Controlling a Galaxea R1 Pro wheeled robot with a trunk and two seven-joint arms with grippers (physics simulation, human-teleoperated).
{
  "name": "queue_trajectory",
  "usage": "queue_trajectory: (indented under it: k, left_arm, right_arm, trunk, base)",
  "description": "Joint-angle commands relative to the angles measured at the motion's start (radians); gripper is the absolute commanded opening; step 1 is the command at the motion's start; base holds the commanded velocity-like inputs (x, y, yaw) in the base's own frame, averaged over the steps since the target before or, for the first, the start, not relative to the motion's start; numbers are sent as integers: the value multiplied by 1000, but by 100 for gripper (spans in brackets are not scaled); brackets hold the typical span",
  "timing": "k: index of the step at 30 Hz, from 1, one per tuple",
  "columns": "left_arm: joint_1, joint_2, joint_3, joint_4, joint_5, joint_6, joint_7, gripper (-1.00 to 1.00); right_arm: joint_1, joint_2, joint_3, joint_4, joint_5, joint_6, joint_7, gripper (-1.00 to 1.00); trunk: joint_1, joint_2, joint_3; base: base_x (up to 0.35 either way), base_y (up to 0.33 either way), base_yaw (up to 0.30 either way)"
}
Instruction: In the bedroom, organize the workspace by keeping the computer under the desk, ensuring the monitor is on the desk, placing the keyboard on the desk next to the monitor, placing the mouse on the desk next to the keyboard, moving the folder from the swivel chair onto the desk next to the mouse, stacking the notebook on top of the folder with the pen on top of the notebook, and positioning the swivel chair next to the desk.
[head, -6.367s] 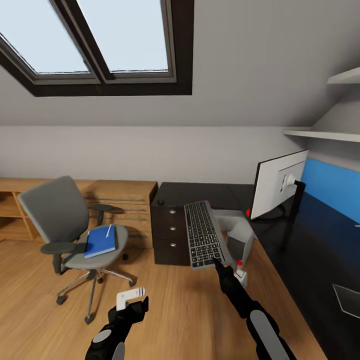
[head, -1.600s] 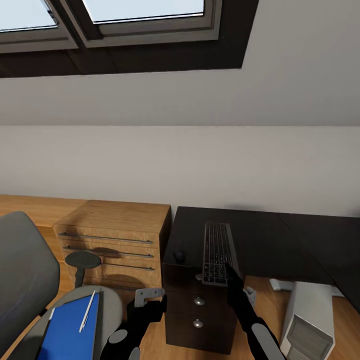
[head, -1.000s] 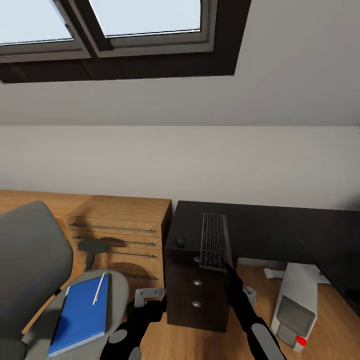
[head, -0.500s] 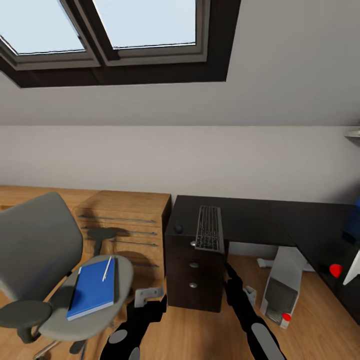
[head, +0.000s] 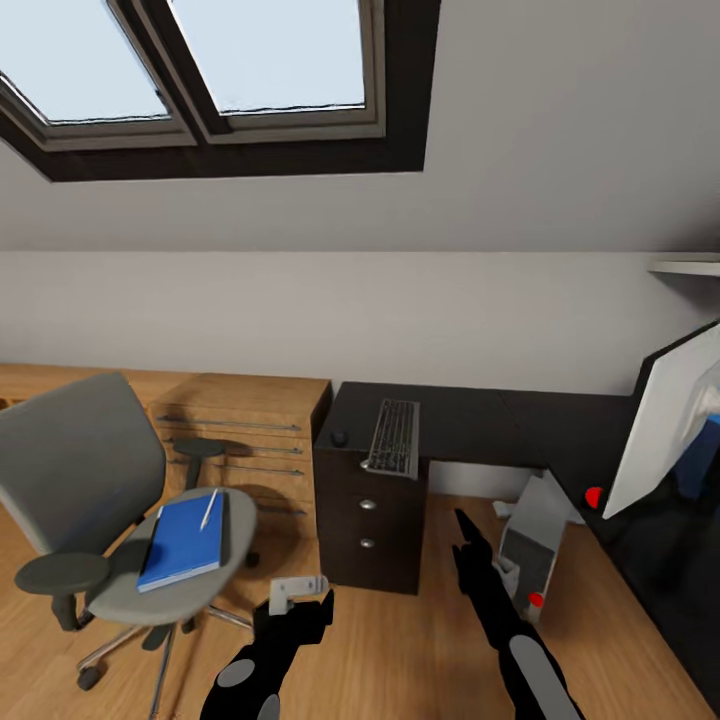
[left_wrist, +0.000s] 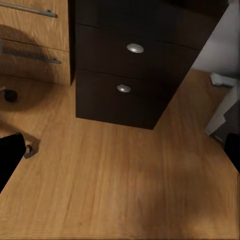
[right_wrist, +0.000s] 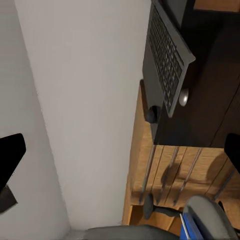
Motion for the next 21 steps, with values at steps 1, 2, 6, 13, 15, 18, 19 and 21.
queue_trajectory:
  k: [1,2,6,13,15,18,19,21]
  left_arm:
    - [-1,0,-2,-1,10,3,9,100]
    - [-1,0,-2,-1,10,3,9,100]
    - [-1,0,-2,-1,9,3,9,100]
    - [-1,0,-2,-1,9,3,9,100]
    - [-1,1,-2,-1,8,3,9,100]
    - [-1,0,-2,-1,8,3,9,100]
    - [-1,0,-2,-1,8,3,9,100]
    - [-1,0,-2,-2,8,3,9,100]
  right_arm:
    - [5,1,-3,-16,-10,10,-6,100]
    - [20,1,-4,-65,-10,10,-57,100]
    - [29,-1,-4,-103,-10,12,-120,100]
    - [31,-2,-5,-116,-10,12,-142,100]
    - [31,-1,-5,-118,-10,9,-144,100]
    - [31,-1,-5,-119,-10,8,-145,100]
    - [31,-1,-6,-123,-10,8,-145,100]
    - [31,-1,-6,-127,-10,8,-145,100]
  trunk:
    - [-1,-1,-1]
    - [-1,-1,-1]
    - [-1,-1,-1]
    - [-1,-1,-1]
    - [-1,-1,-1]
    - [-1,-1,-1]
    - [-1,-1,-1]
    - [-1,-1,-1]
  base:
    - [-292,-205,0]
    - [-286,-213,0]
    - [-283,-218,0]
    - [-282,-220,0]
    - [-281,-219,0]
    - [-281,-217,0]
    - [-285,-201,0]
    - [-293,-178,0]
